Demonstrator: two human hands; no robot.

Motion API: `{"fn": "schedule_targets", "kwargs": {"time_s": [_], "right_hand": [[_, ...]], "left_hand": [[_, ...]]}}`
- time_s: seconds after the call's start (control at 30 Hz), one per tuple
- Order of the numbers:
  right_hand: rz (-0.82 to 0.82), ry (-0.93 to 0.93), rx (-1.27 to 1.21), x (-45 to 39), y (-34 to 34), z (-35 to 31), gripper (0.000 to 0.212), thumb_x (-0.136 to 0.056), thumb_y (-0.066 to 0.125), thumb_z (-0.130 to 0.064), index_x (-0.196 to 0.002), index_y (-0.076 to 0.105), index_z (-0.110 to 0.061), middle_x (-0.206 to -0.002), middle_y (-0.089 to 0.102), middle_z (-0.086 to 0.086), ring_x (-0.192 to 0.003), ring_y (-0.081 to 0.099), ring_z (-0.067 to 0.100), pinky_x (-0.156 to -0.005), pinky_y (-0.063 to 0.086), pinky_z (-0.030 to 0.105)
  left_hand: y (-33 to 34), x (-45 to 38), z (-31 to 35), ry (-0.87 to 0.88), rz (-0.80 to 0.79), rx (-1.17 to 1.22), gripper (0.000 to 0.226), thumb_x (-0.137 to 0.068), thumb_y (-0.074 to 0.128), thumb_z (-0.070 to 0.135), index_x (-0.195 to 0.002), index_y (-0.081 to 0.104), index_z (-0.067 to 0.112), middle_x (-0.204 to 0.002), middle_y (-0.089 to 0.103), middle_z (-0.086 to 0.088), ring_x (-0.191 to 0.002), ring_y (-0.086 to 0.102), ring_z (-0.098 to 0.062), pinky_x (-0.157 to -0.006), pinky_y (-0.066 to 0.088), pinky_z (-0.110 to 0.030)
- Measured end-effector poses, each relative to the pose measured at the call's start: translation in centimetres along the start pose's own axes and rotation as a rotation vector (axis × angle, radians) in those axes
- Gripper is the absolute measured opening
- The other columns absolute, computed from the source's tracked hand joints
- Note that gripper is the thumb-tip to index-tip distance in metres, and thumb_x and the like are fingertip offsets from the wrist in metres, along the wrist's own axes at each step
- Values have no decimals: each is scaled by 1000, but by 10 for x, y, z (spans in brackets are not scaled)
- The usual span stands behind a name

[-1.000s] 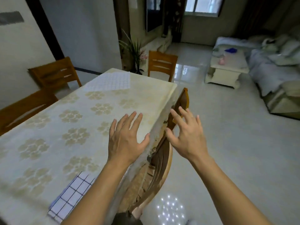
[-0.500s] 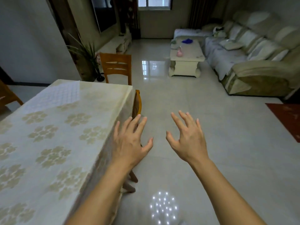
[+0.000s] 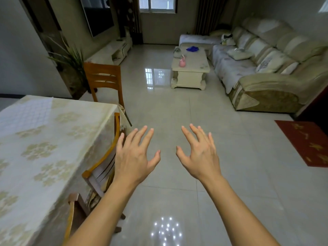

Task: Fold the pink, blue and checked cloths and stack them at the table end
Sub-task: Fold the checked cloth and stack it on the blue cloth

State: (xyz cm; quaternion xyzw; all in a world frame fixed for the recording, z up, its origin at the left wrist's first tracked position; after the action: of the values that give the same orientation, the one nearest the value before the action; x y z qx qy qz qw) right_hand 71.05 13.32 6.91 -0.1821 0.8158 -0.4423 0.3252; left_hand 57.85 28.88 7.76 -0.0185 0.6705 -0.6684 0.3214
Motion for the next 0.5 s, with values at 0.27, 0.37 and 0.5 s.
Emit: {"fn": "schedule_targets", "kwargs": {"time_s": [0.27, 0.37, 0.5], "right_hand": [[-38, 3, 5, -61, 22, 36, 70, -85, 38, -58, -149, 44, -30, -156, 41, 4, -149, 28, 25, -122, 9, 42], [-47, 7, 19, -94, 37, 45, 70, -85, 39, -57, -150, 43, -30, -156, 40, 4, -149, 27, 24, -123, 10, 42], [-40, 19, 21, -148, 62, 56, 71, -84, 39, -58, -149, 44, -30, -156, 41, 4, -149, 28, 25, -123, 12, 43]], "left_hand": [[40, -62, 7, 4, -15, -6, 69, -88, 46, 59, -148, 42, 26, -152, 44, 1, -141, 38, -21, -119, 22, -50], [59, -94, 2, 10, -12, -8, 69, -88, 46, 59, -148, 41, 27, -153, 43, 1, -142, 37, -21, -119, 23, -50], [91, -147, -13, 24, -23, -11, 70, -89, 45, 60, -150, 39, 27, -154, 41, 0, -144, 34, -21, -120, 20, -50]]}}
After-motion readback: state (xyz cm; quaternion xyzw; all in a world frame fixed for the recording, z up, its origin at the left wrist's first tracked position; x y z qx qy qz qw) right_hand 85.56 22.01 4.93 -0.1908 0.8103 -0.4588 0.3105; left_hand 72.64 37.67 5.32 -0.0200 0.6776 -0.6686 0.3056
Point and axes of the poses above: each hand's wrist, its own x-axis away from the middle knuckle, its own y-axis out of the palm, z = x × y, the point moved 3 cm from there along -x, towards the middle knuckle
